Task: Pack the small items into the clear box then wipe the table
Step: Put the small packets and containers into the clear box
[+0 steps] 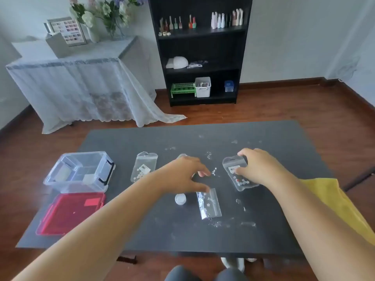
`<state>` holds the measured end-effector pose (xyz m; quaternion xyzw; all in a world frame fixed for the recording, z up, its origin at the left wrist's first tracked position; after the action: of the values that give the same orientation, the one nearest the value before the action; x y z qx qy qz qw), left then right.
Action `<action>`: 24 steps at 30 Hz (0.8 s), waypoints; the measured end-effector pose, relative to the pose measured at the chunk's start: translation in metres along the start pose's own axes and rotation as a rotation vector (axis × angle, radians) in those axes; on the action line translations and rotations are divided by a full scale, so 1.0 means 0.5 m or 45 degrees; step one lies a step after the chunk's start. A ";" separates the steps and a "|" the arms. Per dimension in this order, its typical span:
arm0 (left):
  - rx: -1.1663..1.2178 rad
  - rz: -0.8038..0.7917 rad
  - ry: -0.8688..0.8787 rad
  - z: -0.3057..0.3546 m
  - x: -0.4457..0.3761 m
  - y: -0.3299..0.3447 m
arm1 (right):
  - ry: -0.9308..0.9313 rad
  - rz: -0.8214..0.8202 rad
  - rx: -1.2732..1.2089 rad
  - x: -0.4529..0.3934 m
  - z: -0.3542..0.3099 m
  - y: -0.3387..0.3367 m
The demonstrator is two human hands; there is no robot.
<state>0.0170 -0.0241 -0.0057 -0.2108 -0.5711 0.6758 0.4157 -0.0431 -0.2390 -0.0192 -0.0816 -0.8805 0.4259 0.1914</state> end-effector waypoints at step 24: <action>0.455 0.413 -0.179 -0.033 0.120 -0.020 | -0.210 0.535 -0.787 0.085 -0.014 0.051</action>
<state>-0.0013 0.0341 0.0109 -0.1753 -0.4288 0.8368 0.2917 -0.0794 -0.2049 -0.0240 -0.2795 -0.9440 0.1753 -0.0053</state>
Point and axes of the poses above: each hand's wrist, its own x-axis away from the middle knuckle, its own y-axis out of the palm, z = x × y, the point moved 3 cm from there along -x, towards the middle knuckle, and after that the axes turned 12 degrees about -x, right-handed, at the moved point
